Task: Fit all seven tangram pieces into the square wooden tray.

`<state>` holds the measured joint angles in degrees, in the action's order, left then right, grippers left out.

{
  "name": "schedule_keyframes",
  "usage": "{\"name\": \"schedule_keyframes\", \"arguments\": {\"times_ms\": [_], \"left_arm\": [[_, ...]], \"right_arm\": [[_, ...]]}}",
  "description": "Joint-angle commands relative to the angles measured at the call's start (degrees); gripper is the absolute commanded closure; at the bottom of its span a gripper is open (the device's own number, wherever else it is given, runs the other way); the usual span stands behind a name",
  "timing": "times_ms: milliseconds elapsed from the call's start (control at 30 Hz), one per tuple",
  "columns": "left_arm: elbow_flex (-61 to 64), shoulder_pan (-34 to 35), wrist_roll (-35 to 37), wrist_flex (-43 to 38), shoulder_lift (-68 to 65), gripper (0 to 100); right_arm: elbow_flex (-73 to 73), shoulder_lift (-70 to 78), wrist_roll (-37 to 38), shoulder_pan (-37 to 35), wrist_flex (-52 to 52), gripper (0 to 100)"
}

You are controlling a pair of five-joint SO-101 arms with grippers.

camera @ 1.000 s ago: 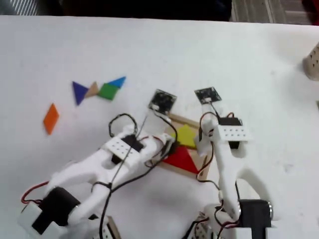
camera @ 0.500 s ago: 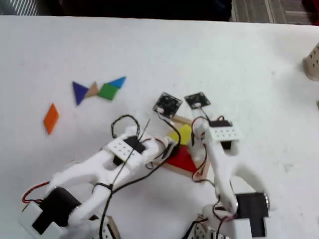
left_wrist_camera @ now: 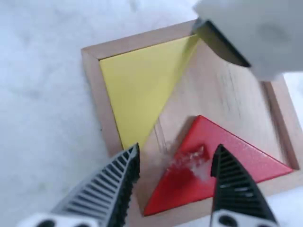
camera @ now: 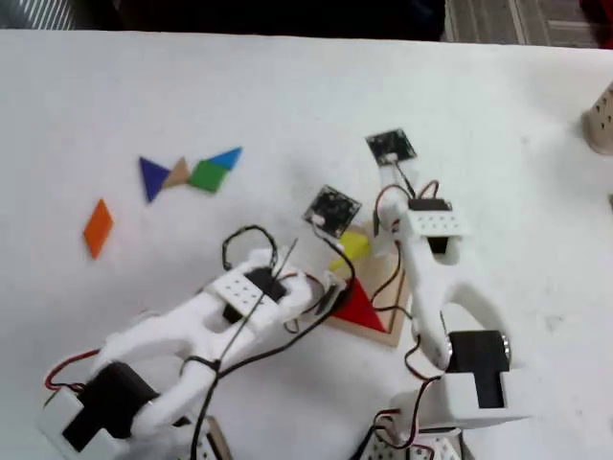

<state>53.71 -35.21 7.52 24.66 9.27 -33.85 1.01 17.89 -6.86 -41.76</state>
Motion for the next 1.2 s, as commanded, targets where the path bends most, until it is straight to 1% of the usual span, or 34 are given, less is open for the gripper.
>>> {"name": "schedule_keyframes", "arguments": {"times_ms": [0, 133, 267, 367, 500, 700, 800, 833, 1000, 1100, 1167], "left_arm": [[-2.2, -0.57, -0.35, 0.09, 0.22, 74], [-2.2, -0.57, -0.35, 0.0, 0.22, 74], [-2.29, -0.48, -0.35, 0.0, 0.22, 74], [-2.46, -0.04, -0.18, 0.0, 0.22, 74], [-2.55, 0.48, 0.26, -0.97, 0.31, 74], [-2.55, 6.64, 9.76, -8.0, 0.31, 74], [-2.55, 8.75, 12.48, -10.2, 0.31, 74], [-2.55, 8.92, 12.66, -10.2, 0.31, 74], [-2.46, 8.66, 12.4, -10.2, 0.22, 74], [-2.46, 8.66, 12.4, -10.2, 0.13, 74], [-2.46, 8.66, 12.4, -10.2, 0.13, 74]], "right_arm": [[2.55, -0.48, -0.53, -2.15, 2.77, 97.8], [2.64, -1.01, -0.62, -2.95, 2.33, 97.8], [2.37, -1.01, -0.79, -0.84, 0.4, 97.8], [2.55, -1.01, -4.22, 0.22, -2.86, 97.8], [2.55, -0.92, -5.01, 0.31, -4.44, 97.8], [2.64, -0.48, -5.1, 0.31, -2.24, 97.8], [2.64, -0.92, -5.1, 0.31, -1.54, 97.6], [2.64, -1.01, -5.1, 0.22, -1.8, 96.9], [2.64, -0.57, -5.1, -0.92, -5.93, 86.1], [3.34, -0.48, -5.1, -0.66, -5.41, 85.8], [4.04, -0.22, -7.47, -0.66, -4.97, 85.8]]}}
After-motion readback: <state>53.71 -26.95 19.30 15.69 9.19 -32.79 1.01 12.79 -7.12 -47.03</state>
